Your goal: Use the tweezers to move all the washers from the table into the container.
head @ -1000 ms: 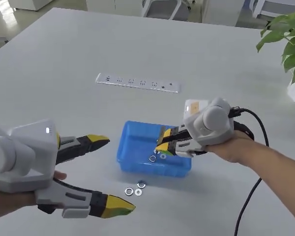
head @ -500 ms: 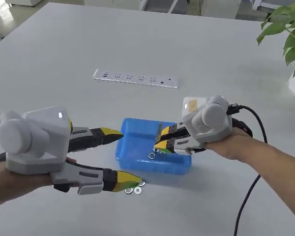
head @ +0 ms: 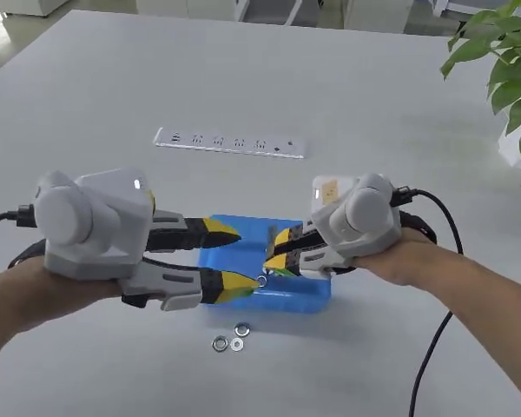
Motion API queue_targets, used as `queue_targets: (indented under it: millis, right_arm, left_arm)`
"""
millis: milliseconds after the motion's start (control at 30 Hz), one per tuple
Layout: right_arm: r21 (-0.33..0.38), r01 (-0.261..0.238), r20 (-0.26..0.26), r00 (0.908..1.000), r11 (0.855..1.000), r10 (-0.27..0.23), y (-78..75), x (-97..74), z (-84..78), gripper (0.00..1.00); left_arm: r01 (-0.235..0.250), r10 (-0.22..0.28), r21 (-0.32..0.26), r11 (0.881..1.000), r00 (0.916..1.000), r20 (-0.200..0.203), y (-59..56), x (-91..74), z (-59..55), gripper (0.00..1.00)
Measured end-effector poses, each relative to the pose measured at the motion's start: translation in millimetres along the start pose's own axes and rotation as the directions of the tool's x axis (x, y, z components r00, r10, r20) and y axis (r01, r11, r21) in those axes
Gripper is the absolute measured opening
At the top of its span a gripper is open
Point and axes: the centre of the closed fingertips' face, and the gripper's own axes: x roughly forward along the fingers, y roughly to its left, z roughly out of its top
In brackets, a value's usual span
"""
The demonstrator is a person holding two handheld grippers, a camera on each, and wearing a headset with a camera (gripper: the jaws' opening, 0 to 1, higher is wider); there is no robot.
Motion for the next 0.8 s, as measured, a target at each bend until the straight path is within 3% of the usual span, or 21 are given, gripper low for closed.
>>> queue_targets:
  millis: [333,800]
  right_arm:
    - [-0.016,-0.01,0.005,0.9999,1.0,0.01,-0.1,0.3,0.1,0.1]
    - [-0.043,-0.026,0.005,0.9996,0.999,0.026,1.6,1.3,1.5,0.1]
  left_arm:
    - [0.038,-0.037,0.048,0.998,0.9991,-0.018,15.1,11.5,6.1,0.27]
    - [0.109,-0.103,0.106,0.988,0.9927,-0.063,21.5,25.2,7.2,0.19]
